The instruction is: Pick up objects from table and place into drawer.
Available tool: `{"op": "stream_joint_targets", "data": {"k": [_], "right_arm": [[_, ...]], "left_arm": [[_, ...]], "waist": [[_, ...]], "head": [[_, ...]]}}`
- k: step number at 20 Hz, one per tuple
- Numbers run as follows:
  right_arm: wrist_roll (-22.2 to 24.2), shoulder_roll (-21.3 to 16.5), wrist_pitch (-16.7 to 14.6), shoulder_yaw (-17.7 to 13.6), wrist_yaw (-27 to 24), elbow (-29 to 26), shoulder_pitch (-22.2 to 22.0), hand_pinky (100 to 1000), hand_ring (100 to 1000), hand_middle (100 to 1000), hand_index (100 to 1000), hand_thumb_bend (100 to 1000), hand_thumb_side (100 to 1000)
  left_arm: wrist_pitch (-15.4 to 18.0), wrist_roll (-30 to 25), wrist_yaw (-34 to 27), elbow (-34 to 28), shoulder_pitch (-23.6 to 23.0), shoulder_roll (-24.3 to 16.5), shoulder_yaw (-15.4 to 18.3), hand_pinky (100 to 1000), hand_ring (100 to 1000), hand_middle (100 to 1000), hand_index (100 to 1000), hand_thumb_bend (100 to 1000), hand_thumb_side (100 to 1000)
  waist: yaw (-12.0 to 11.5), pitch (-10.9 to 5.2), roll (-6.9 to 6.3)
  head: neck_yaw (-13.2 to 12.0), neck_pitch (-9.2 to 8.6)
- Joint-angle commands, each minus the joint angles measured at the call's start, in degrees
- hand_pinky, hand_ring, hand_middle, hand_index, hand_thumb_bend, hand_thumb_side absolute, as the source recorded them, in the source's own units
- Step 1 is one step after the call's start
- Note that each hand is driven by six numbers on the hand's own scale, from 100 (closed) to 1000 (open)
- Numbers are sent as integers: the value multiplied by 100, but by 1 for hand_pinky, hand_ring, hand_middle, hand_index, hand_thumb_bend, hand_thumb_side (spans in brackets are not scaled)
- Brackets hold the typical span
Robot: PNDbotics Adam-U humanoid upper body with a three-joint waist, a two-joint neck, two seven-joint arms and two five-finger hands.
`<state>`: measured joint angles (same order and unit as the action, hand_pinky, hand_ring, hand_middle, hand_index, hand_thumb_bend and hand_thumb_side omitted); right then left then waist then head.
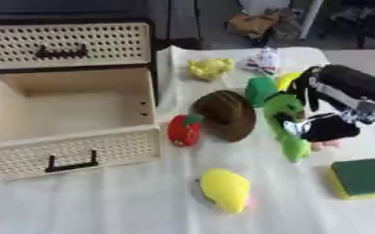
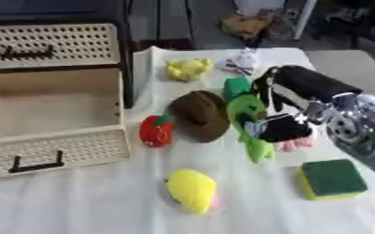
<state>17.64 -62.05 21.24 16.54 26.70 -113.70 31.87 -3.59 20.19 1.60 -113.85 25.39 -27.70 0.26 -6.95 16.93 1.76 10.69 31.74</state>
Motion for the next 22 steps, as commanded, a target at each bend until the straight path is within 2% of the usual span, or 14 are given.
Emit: {"op": "stream_joint_targets", "data": {"k": [1,6,13,18,22], "right_arm": [[-25,-12,-33,-111,69,-89,359,130,438,447,627,194,431],[88,292,92,-52,-6,-89,1049,122,430,438,620,189,419],[411,815,458,122,4,-89,1942,108,418,426,609,179,412],[608,1282,807,227,93,-34,2519,100,410,417,602,176,414],[702,1785,859,381,200,271,2983,100,405,412,600,180,417]], "left_arm": [[-15,-23,-20,-74,85,-78,6,501,555,541,739,100,1000],[-22,-36,-44,-74,91,-79,-10,499,554,540,739,100,1000],[-30,-44,-54,-74,97,-92,-14,498,555,541,738,100,1000],[-38,-39,-56,-74,87,-91,-10,497,555,540,737,100,1000],[-51,-36,-62,-74,106,-60,-11,496,554,540,736,100,1000]], "waist": [[-37,-145,8],[-113,-182,61],[-218,-246,133],[-322,-274,181],[-398,-267,208]], "head": [[13,-85],[13,-99],[45,-57],[101,-38],[166,-66]]}}
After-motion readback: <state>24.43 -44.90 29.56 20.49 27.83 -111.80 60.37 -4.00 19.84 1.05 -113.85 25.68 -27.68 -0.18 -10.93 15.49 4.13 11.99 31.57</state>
